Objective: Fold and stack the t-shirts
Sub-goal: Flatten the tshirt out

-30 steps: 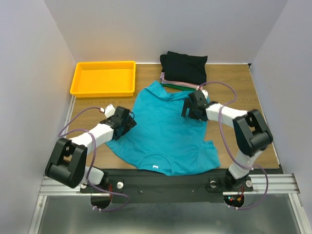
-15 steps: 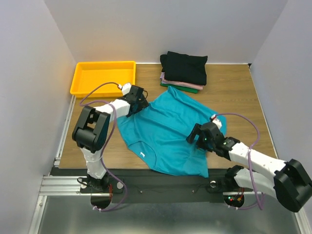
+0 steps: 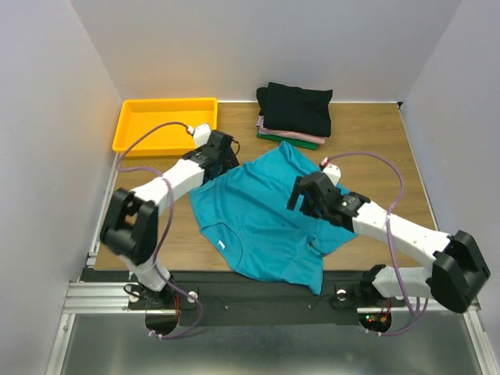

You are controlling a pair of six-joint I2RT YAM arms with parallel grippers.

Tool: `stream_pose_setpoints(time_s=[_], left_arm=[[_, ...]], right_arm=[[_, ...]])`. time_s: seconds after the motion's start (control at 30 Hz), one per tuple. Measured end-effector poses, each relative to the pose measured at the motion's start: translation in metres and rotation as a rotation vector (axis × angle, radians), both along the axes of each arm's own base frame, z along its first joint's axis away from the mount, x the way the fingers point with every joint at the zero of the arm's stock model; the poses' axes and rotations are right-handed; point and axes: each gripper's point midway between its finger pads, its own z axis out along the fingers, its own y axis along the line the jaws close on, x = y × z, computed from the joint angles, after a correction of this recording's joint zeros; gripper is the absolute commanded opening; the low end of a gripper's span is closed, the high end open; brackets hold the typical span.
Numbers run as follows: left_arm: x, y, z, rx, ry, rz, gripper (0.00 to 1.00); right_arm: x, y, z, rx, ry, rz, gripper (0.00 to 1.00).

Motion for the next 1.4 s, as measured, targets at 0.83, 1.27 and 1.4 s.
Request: stream_pose_setpoints(time_s=[0.83,1.27,1.4], left_arm=[[-0.087,0.015,-0.06,-0.077,0.101,-0.013,0.98],[0.049,-0.044,-0.057,0.079,0.054,-0.093,0.98],[0.064,-0.047,-0.058,0.119,0.062,-0.111,0.98]], right_arm=[[0.166,-0.049,-0.064,-0.246,0.051,-0.138,1.0],[0.056,-0.122,-0.067,-0.194,0.073,-0.372,1.0],[0.062,-0.147,-0.064,-0.185,0.079,-0.444,1.0]])
